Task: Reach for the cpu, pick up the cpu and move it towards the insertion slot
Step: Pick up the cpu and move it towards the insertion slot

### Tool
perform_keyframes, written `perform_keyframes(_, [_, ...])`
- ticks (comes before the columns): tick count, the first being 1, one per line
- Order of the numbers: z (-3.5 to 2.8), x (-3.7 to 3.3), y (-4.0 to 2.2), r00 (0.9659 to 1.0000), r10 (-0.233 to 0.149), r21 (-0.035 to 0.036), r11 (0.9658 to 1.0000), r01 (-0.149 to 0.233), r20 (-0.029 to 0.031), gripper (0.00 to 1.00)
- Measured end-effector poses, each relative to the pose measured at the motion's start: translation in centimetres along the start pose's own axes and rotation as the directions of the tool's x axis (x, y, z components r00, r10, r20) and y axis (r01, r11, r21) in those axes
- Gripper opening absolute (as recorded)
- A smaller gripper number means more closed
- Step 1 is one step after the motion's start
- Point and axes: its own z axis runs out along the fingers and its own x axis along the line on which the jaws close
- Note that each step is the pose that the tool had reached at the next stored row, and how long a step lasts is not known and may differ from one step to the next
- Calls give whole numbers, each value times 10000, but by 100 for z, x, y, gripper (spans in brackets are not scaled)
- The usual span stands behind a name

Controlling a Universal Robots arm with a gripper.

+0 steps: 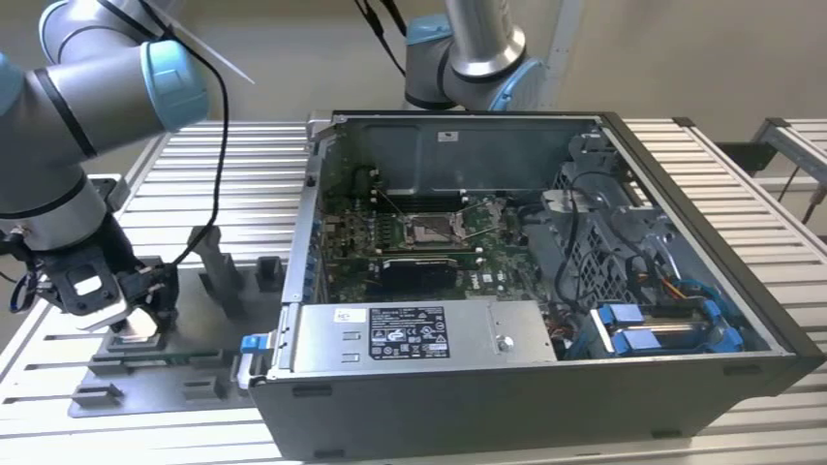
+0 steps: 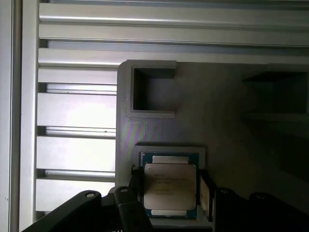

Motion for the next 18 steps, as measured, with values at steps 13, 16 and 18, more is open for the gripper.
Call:
perform_keyframes(13, [5,0,0,10000,0,1,10000,0,-1,0])
perform_keyframes(16, [-5,0,1,10000,0,-3,10000,0,4,0])
perform_keyframes(18, [-27,0,1,10000,1,1,10000,-1,-2,0])
